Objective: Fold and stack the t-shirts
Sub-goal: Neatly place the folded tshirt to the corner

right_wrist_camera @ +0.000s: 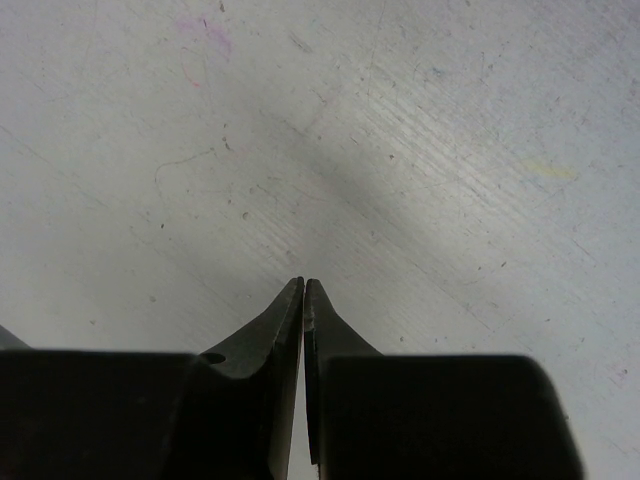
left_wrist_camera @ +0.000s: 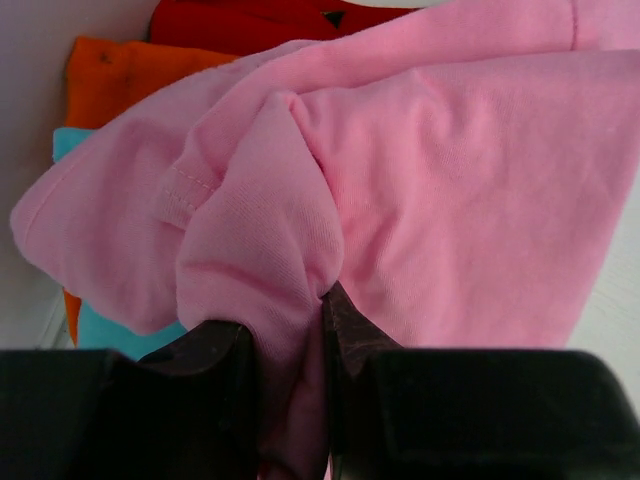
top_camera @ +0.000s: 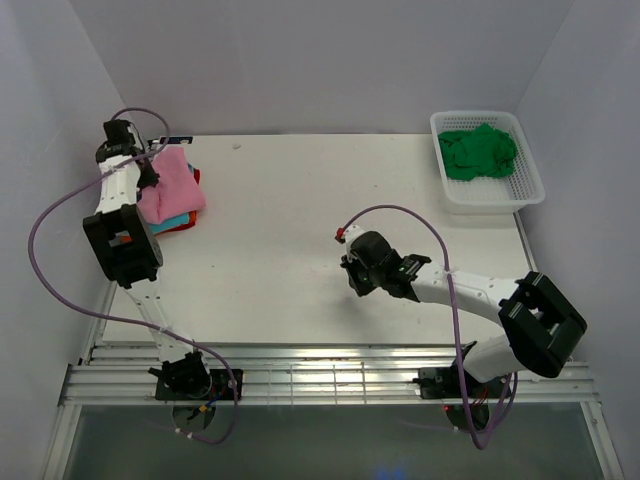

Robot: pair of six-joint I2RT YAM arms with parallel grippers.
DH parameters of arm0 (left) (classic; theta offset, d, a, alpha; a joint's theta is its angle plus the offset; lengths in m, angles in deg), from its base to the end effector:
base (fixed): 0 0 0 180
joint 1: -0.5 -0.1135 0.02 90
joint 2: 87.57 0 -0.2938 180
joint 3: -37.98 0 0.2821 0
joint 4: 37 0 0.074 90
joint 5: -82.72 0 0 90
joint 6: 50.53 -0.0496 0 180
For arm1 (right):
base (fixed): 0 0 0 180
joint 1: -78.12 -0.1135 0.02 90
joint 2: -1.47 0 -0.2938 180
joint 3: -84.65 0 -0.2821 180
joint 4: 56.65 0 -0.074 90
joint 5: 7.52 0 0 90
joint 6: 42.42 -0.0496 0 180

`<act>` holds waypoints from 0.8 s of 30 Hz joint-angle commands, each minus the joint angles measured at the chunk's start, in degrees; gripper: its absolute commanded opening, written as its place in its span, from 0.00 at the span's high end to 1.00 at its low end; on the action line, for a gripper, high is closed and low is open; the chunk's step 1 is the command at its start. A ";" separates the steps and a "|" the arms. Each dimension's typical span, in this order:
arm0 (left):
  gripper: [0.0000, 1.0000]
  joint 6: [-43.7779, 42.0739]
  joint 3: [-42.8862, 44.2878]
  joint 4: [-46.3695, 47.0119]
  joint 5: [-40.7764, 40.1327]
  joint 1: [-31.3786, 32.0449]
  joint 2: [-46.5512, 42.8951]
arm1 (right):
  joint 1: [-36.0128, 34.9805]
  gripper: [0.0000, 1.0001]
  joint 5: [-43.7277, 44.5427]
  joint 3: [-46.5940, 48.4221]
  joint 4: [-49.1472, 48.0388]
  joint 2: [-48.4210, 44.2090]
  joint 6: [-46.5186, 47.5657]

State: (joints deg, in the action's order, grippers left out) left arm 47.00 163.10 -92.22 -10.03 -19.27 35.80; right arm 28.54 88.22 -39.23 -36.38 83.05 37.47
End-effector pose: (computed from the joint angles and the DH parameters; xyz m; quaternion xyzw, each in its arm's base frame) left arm 0.5046 0.1839 0.2682 -0.2313 0.9208 0.0561 0.3091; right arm 0.2098 0.2387 0.1945 -0.2946 0.8772 0.1470 0.3495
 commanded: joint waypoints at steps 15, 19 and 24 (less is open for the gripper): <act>0.55 -1.80 -8.14 13.29 -29.68 4.12 -8.40 | -0.08 0.74 0.06 -1.56 -0.61 -2.66 -0.26; 0.46 -4.53 -7.90 17.01 -32.58 5.53 -14.28 | -0.16 0.74 -0.64 -2.08 -0.87 -2.30 -0.44; 0.32 -7.18 -6.05 21.12 -37.06 7.54 -20.26 | -0.08 0.72 -0.99 -2.35 -0.87 -2.48 -0.88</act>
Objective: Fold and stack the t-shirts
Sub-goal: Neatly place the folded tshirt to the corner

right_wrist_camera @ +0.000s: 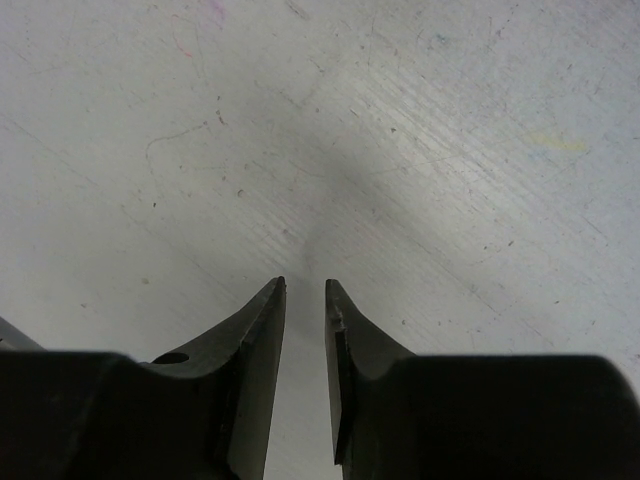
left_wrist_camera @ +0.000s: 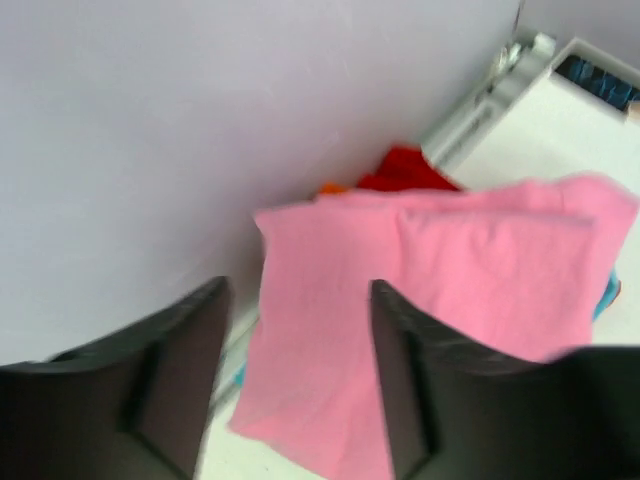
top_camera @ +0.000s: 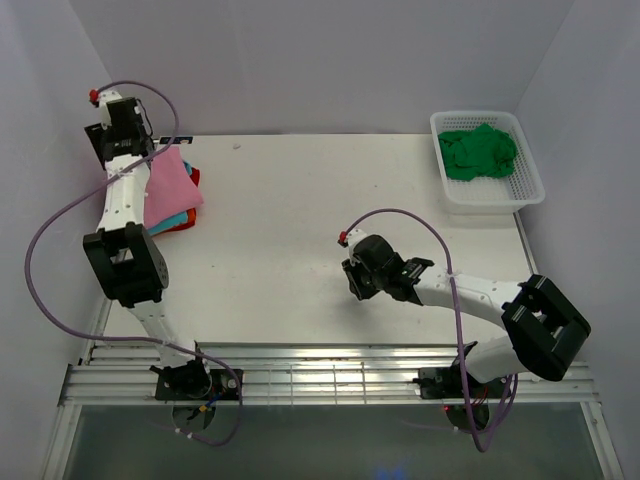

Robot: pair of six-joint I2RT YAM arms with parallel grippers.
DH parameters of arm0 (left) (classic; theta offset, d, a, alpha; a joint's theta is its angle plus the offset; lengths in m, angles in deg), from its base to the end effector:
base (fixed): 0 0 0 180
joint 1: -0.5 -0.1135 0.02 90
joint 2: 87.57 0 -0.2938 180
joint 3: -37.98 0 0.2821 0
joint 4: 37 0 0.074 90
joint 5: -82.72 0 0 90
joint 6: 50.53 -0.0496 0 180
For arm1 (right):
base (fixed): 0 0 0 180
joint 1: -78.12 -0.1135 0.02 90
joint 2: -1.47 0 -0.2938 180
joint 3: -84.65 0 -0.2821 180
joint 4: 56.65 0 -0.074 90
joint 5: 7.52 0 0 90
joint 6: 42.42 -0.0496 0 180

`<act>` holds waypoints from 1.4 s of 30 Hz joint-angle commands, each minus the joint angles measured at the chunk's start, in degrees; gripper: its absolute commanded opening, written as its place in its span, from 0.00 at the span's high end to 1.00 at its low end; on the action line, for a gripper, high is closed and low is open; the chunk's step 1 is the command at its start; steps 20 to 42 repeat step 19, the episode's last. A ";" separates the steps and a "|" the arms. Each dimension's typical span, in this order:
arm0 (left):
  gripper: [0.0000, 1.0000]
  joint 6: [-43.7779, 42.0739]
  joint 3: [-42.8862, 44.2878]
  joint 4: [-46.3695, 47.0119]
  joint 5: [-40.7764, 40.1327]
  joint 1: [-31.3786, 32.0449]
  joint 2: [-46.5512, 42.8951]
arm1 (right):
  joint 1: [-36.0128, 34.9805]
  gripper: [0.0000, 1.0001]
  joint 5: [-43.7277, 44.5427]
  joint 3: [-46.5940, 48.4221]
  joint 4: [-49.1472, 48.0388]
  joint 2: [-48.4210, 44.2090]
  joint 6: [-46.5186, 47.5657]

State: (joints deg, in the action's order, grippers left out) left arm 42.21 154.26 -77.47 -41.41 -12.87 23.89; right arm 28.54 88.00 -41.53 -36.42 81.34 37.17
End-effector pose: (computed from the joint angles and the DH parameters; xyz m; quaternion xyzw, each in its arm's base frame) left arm 0.4820 0.1432 0.3436 -0.2519 0.8233 0.3004 0.4105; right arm 0.2027 0.2307 0.1897 -0.2938 0.8794 0.1472 0.3444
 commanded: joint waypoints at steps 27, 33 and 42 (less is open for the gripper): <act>0.30 14.91 -30.34 9.90 -4.98 30.57 -34.11 | -0.16 0.66 10.82 13.03 4.79 -6.75 0.13; 0.30 14.91 -30.34 9.90 -4.98 30.57 -34.11 | -0.16 0.66 10.82 13.03 4.79 -6.75 0.13; 0.30 14.91 -30.34 9.90 -4.98 30.57 -34.11 | -0.16 0.66 10.82 13.03 4.79 -6.75 0.13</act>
